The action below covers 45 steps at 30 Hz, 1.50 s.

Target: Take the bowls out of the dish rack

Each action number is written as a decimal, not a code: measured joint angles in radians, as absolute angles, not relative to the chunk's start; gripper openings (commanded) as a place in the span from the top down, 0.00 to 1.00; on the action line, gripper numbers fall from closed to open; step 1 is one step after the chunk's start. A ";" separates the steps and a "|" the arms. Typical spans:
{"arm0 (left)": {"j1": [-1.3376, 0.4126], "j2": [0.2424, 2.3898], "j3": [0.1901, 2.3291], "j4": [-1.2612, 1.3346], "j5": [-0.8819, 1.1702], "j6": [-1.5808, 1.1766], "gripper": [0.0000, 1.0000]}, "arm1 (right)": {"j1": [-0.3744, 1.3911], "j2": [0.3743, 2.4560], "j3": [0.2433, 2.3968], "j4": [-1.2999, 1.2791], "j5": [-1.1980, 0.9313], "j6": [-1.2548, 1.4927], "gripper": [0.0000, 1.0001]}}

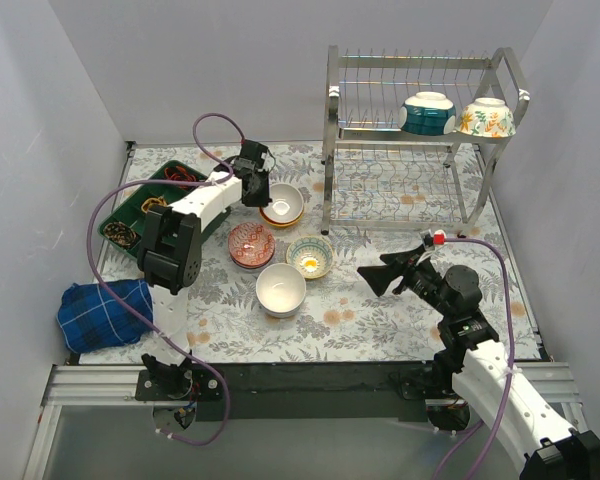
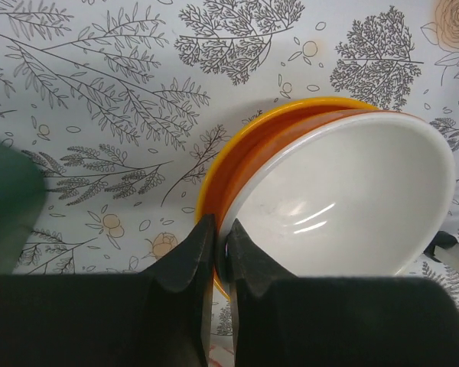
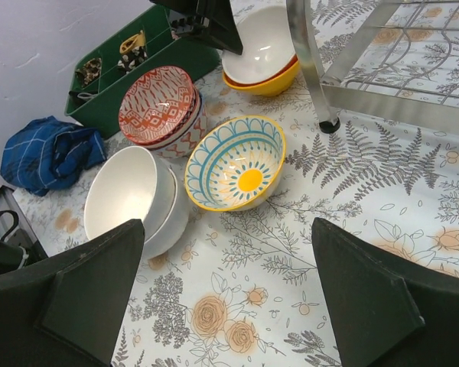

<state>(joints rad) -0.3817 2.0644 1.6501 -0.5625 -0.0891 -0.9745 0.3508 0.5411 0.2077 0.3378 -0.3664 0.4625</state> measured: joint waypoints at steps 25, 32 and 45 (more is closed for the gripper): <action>-0.380 1.708 1.531 -0.545 0.062 -0.995 0.02 | 0.351 0.600 0.556 0.064 -0.340 0.216 0.01; -0.380 1.494 1.299 -0.492 0.064 -0.999 0.02 | 0.351 0.641 0.764 -0.142 -0.269 0.069 0.01; -0.380 1.241 1.027 -0.402 0.026 -0.955 0.02 | 0.350 0.904 1.272 -0.397 -0.107 -0.376 0.01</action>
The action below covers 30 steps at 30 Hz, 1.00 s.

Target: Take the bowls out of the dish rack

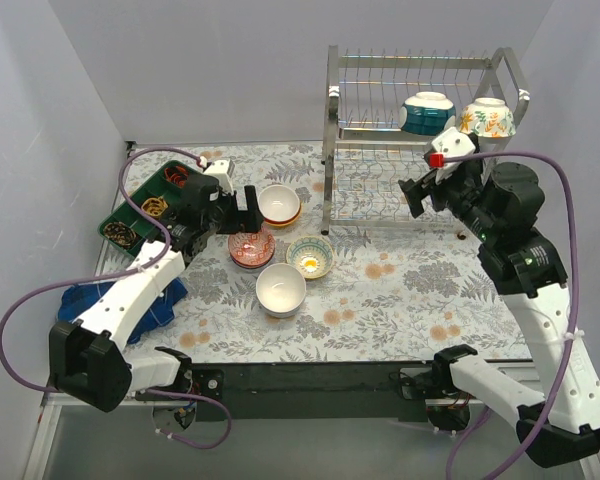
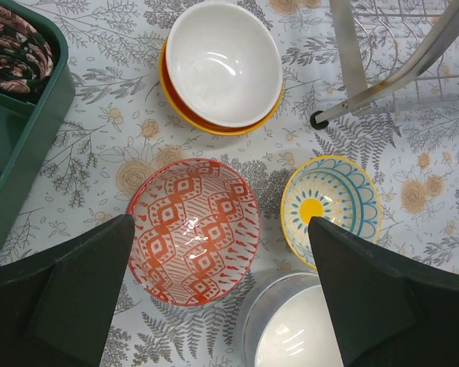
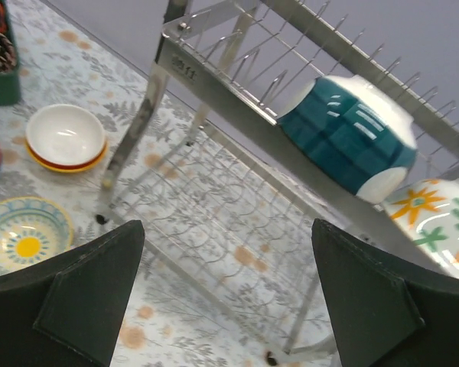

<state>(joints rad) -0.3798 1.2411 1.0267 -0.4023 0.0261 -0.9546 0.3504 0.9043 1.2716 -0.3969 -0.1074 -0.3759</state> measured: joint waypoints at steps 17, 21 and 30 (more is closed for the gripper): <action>-0.380 1.181 0.986 -0.350 -0.044 -0.904 0.02 | 0.332 1.288 1.661 -0.515 -0.111 -0.888 0.02; -0.380 1.181 0.978 -0.343 -0.045 -0.899 0.02 | 0.289 1.340 1.678 -0.530 -0.134 -0.913 0.01; -0.380 1.182 0.974 -0.338 -0.045 -0.889 0.02 | 0.223 1.366 1.691 -0.515 -0.175 -0.925 0.01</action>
<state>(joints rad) -0.3798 1.1816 0.9741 -0.3378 -0.0448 -0.8894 0.2226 1.3663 1.6905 -0.5152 -0.1749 -0.9245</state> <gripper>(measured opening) 0.982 0.985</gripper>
